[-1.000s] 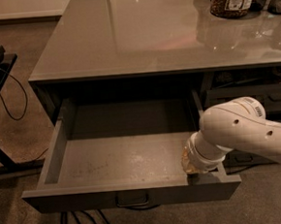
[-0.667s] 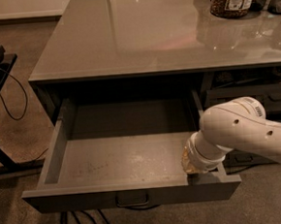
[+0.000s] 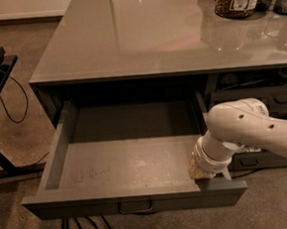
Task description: Open top drawer
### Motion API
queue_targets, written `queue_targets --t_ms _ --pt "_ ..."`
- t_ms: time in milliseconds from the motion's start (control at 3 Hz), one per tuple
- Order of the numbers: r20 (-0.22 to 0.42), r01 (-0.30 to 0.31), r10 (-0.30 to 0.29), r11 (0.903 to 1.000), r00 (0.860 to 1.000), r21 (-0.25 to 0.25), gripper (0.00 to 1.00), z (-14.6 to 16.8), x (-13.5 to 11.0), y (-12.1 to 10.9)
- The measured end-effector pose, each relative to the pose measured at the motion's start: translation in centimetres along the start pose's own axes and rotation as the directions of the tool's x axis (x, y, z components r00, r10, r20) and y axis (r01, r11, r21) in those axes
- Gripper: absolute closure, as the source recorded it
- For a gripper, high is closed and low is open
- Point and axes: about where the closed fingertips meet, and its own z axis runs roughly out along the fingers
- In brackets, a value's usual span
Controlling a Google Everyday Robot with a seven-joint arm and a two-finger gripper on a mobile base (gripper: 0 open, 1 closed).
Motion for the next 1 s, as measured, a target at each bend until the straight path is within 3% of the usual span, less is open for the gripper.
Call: queue_targets --t_ms 1000 --pt "0.029 -0.004 0.004 0.9999 1.000 -0.014 1.00 0.3 0.3 1.6"
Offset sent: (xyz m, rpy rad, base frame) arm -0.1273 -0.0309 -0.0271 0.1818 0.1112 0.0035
